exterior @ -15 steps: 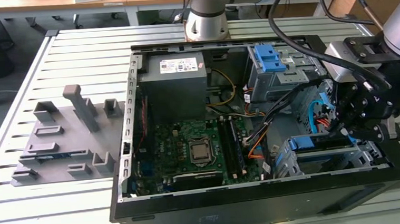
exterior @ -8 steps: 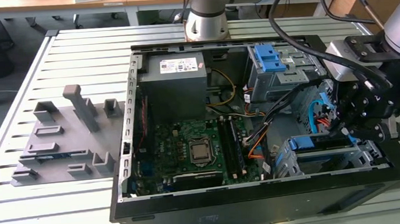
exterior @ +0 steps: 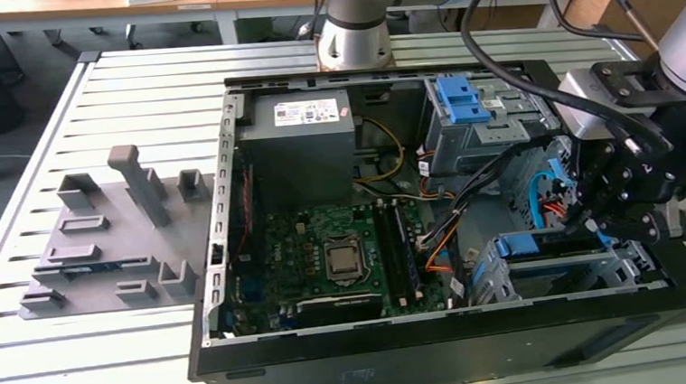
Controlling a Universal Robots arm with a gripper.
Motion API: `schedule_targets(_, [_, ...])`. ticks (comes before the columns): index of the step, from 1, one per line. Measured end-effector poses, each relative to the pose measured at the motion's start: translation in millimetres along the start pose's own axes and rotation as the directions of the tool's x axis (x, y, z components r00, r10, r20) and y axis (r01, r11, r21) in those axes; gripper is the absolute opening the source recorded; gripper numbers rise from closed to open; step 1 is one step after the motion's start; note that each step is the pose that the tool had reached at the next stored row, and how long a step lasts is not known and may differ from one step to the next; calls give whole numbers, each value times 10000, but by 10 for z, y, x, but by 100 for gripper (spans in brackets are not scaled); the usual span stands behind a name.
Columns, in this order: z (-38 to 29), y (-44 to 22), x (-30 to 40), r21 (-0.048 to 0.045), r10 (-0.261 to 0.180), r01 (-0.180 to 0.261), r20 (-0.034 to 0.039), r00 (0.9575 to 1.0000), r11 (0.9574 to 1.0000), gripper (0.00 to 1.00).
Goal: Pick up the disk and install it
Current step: 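Insert the first disk wire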
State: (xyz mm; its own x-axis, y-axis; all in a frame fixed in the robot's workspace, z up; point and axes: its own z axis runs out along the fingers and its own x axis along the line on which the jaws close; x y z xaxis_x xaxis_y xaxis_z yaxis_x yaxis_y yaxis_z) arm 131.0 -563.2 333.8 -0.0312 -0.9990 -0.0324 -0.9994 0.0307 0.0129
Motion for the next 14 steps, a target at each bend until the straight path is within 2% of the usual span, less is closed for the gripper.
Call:
schedule_targets(7, [13,0,0,-3,14,-14,117,9999,10000,17])
schedule_targets(14, [19,0,3,-3,15,-15,94,10000,10000,17])
